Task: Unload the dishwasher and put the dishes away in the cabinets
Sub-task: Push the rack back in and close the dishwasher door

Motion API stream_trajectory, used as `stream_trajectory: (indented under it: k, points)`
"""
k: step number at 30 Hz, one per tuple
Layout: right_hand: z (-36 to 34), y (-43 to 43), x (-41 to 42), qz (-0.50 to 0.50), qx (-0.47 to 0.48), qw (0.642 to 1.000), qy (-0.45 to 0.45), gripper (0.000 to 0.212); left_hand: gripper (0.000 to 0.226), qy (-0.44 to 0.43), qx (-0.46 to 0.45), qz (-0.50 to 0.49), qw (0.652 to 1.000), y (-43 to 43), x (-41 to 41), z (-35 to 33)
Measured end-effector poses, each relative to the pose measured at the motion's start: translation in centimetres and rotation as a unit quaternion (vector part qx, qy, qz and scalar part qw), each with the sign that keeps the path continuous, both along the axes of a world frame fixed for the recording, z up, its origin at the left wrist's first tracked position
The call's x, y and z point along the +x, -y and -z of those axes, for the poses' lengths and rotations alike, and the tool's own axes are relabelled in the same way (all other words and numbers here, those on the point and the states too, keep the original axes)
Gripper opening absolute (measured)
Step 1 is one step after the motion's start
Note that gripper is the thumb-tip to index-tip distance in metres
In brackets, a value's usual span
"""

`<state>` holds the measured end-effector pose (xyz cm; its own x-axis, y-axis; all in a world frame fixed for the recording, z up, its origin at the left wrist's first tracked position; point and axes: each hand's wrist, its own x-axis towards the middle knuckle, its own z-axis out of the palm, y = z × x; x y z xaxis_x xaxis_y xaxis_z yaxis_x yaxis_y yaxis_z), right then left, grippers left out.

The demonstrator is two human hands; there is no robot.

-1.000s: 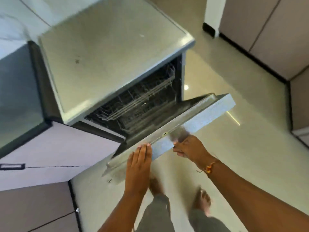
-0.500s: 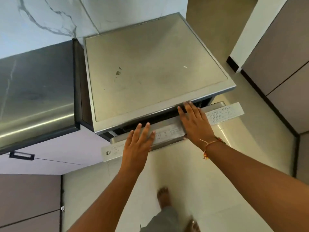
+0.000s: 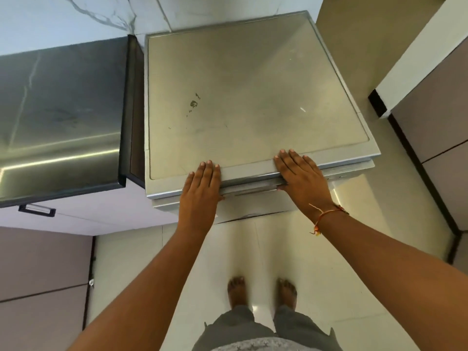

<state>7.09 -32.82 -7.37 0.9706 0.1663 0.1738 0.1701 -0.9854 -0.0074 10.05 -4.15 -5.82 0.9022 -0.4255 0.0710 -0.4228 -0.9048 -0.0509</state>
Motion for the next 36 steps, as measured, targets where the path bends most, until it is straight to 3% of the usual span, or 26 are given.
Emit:
stream_trajectory:
  k: [5, 17, 22, 28, 36]
  points:
    - [1.9, 0.4, 0.6, -0.013, 0.032, 0.995, 0.096, 0.071, 0.071, 0.065, -0.023, -0.015, 0.998, 0.6, 0.3, 0.8]
    - [3.1, 0.8, 1.1, -0.017, 0.029, 0.988, 0.154, 0.049, 0.055, 0.126, -0.007, -0.024, 0.992, 0.8, 0.6, 1.8]
    - [2.1, 0.6, 0.6, -0.016, 0.035, 0.995, 0.096, 0.053, 0.063, 0.036, 0.026, -0.068, 0.997, 2.1, 0.4, 1.0]
    - [-1.4, 1.0, -0.5, -0.040, 0.018, 0.996, -0.083, 0.077, 0.080, -0.080, 0.005, -0.143, 0.986, 5.3, -2.4, -2.1]
    - [-1.9, -0.6, -8.8, -0.064, 0.002, 0.995, -0.074, 0.094, 0.112, -0.087, 0.064, -0.129, 0.986, 3.6, -12.9, -2.9]
